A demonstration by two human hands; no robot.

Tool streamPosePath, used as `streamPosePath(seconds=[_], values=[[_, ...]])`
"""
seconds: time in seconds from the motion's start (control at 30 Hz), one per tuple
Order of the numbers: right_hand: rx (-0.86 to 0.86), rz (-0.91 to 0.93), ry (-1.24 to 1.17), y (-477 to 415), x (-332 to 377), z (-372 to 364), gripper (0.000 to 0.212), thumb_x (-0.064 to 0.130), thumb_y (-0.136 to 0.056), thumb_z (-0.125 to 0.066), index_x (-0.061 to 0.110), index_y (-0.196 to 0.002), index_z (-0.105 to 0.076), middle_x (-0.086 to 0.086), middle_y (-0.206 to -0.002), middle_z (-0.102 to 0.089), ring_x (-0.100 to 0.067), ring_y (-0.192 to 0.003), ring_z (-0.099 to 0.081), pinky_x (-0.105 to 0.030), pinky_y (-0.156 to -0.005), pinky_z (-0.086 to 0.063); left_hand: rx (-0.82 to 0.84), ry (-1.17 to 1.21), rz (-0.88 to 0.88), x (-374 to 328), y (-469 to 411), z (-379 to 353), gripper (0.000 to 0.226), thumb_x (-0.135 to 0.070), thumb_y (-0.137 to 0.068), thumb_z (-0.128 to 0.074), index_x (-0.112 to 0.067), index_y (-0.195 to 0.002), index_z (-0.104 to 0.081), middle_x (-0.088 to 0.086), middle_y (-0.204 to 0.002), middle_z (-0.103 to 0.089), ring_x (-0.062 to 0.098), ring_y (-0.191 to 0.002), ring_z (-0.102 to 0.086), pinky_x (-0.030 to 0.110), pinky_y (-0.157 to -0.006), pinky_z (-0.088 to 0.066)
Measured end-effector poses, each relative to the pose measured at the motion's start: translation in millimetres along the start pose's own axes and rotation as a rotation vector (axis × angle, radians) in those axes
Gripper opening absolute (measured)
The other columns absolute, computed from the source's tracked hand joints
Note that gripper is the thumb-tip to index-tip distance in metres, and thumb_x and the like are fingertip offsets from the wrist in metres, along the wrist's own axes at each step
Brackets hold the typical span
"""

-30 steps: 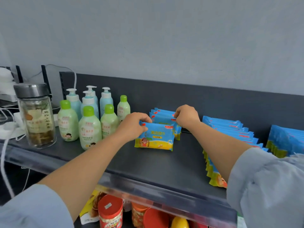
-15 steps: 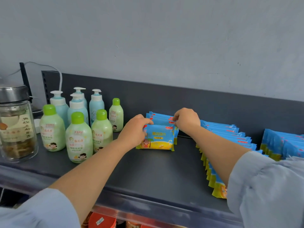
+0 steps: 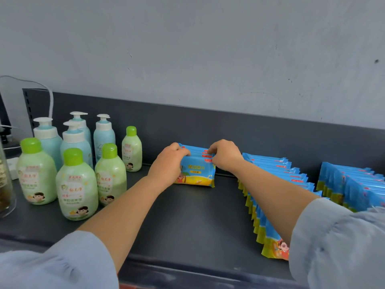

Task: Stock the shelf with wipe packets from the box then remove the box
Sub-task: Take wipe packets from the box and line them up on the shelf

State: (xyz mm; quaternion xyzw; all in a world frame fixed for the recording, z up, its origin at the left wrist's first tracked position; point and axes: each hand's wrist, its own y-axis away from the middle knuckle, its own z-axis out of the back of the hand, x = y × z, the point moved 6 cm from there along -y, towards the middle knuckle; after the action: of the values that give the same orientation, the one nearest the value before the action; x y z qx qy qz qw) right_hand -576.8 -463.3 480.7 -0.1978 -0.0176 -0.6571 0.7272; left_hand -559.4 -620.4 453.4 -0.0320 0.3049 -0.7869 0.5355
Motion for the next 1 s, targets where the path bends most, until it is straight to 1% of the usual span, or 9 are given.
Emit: streamPosePath(seconds=[0.13, 0.2, 0.33, 0.43, 0.57, 0.63, 0.8, 0.9, 1.0], values=[[0.062, 0.015, -0.020, 2, 3, -2, 0.038, 0.014, -0.083, -0.063, 0.011, -0.121, -0.064, -0.003, -0.114, -0.065, -0.015, -0.091, -0.060, -0.026, -0.071, -0.051, -0.002, -0.057, -0.018, -2, -4, -6, 0.046, 0.002, -0.086, -0.057, -0.019, -0.126, -0.053, 0.001, -0.122, -0.045, 0.018, -0.112, -0.046, 0.035, -0.085, -0.049], [0.078, 0.012, -0.025, 3, 3, -1, 0.040, 0.018, -0.079, -0.067, 0.010, -0.118, -0.065, -0.006, -0.113, -0.065, -0.019, -0.097, -0.062, -0.031, -0.077, -0.054, 0.002, -0.089, -0.023, -2, -6, -8, 0.046, 0.000, -0.085, -0.059, -0.019, -0.126, -0.051, 0.001, -0.125, -0.043, 0.018, -0.116, -0.044, 0.037, -0.087, -0.050], [0.067, 0.029, 0.040, 4, 5, -1, 0.040, 0.024, -0.083, -0.071, 0.011, -0.120, -0.063, -0.004, -0.117, -0.061, -0.017, -0.102, -0.058, -0.025, -0.076, -0.046, 0.013, -0.163, -0.028, -4, -5, -10, 0.050, -0.005, -0.084, -0.063, -0.019, -0.130, -0.046, 0.002, -0.129, -0.041, 0.018, -0.117, -0.040, 0.036, -0.085, -0.051], [0.050, 0.027, 0.071, 5, 6, -1, 0.039, 0.025, -0.085, -0.070, 0.012, -0.121, -0.061, -0.004, -0.118, -0.060, -0.018, -0.104, -0.057, -0.025, -0.078, -0.044, 0.023, -0.243, -0.046, -7, -2, -12, 0.056, -0.008, -0.084, -0.064, -0.019, -0.134, -0.040, 0.003, -0.131, -0.039, 0.020, -0.121, -0.039, 0.032, -0.080, -0.050], [0.056, 0.042, 0.148, 11, 8, -3, 0.045, 0.024, -0.085, -0.069, 0.013, -0.127, -0.054, -0.007, -0.122, -0.053, -0.020, -0.108, -0.054, -0.028, -0.082, -0.044, 0.059, -0.289, -0.051, -7, 1, -16, 0.069, -0.015, -0.086, -0.064, -0.018, -0.144, -0.028, 0.006, -0.140, -0.034, 0.023, -0.130, -0.034, 0.035, -0.093, -0.047], [0.049, 0.032, 0.159, 13, 7, -4, 0.050, 0.021, -0.085, -0.068, 0.014, -0.130, -0.050, -0.007, -0.124, -0.050, -0.022, -0.109, -0.054, -0.029, -0.082, -0.045, 0.068, -0.291, -0.049, -8, 3, -15, 0.075, -0.018, -0.086, -0.065, -0.016, -0.148, -0.022, 0.008, -0.145, -0.030, 0.024, -0.136, -0.029, 0.035, -0.101, -0.042], [0.040, 0.022, 0.203, 26, 7, -1, 0.049, 0.019, -0.086, -0.066, 0.014, -0.131, -0.046, -0.008, -0.123, -0.049, -0.023, -0.107, -0.053, -0.031, -0.078, -0.045, 0.065, -0.337, -0.065, -15, 8, -9, 0.075, -0.018, -0.086, -0.067, -0.012, -0.147, -0.023, 0.011, -0.153, -0.023, 0.026, -0.144, -0.017, 0.037, -0.113, -0.028], [0.021, 0.047, 0.233, 37, 8, 5, 0.052, 0.021, -0.086, -0.066, 0.014, -0.133, -0.045, -0.008, -0.124, -0.049, -0.023, -0.112, -0.050, -0.032, -0.082, -0.044, 0.074, -0.358, -0.067, -21, 12, -3, 0.075, -0.022, -0.086, -0.067, -0.011, -0.146, -0.024, 0.009, -0.153, -0.024, 0.025, -0.144, -0.016, 0.036, -0.113, -0.027], [-0.016, 0.103, 0.273, 52, 13, 13, 0.052, 0.023, -0.086, -0.065, 0.015, -0.134, -0.044, -0.007, -0.126, -0.051, -0.024, -0.116, -0.046, -0.034, -0.088, -0.043, 0.074, -0.370, -0.075, -30, 21, 7, 0.067, -0.024, -0.086, -0.066, -0.012, -0.142, -0.031, 0.006, -0.146, -0.035, 0.022, -0.138, -0.027, 0.034, -0.104, -0.035]])
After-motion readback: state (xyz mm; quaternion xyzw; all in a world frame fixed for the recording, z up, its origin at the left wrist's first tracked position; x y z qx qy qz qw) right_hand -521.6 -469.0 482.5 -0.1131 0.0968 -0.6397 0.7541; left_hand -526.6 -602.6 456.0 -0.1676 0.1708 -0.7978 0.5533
